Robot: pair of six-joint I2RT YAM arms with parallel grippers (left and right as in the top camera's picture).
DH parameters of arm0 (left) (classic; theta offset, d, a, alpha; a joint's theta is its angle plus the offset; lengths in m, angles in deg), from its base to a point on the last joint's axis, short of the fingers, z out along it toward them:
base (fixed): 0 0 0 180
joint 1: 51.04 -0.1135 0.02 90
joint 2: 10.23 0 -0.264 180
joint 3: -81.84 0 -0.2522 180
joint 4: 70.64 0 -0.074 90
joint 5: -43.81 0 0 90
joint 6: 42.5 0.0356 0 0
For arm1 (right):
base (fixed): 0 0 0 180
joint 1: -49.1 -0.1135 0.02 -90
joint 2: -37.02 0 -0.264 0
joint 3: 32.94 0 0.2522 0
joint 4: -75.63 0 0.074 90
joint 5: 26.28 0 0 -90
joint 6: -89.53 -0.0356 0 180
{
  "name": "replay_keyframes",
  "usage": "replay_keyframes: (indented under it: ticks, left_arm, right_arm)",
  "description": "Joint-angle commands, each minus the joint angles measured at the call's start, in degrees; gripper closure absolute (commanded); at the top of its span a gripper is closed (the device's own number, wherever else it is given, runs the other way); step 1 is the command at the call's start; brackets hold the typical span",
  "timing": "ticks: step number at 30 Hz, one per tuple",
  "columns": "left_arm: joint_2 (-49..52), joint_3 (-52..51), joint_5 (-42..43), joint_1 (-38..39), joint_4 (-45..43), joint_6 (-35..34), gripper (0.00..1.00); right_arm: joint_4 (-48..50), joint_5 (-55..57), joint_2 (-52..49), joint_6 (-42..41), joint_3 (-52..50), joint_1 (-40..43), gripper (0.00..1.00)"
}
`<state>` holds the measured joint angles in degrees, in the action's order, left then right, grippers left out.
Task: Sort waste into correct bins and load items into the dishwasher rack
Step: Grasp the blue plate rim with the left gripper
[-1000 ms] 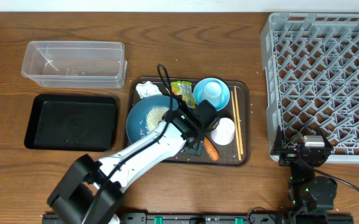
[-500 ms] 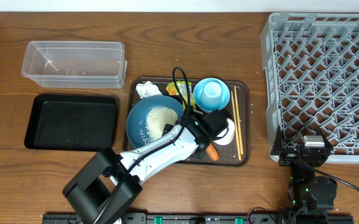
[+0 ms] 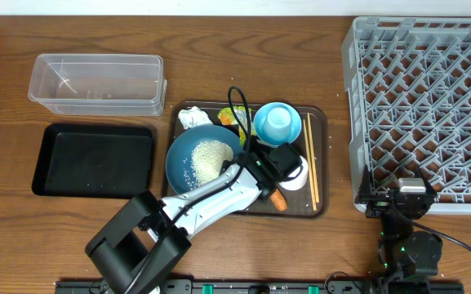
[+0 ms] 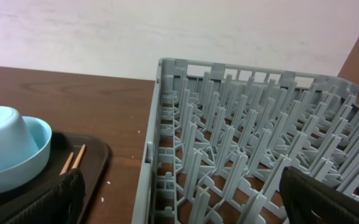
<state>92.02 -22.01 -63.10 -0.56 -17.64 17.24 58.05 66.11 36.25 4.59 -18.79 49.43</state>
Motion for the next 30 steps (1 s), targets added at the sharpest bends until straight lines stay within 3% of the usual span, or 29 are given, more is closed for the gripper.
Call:
replay_keyframes:
  ticks: [1, 20, 30]
  left_arm:
    - [0.74, -1.22, -1.18, -0.04, 0.04, -1.62, 0.23]
    - [0.74, -2.95, -1.18, -0.04, 0.09, -1.60, 0.28]
    - [0.74, -3.21, -1.25, -0.04, -0.02, -1.57, 0.35]
  right_arm:
    - [-0.24, 0.37, 0.02, 0.57, -0.07, -1.38, 0.01]
    - [-0.24, 0.37, 0.02, 0.57, -0.07, -1.38, 0.01]
    - [-0.24, 0.37, 0.02, 0.57, -0.07, -1.38, 0.01]
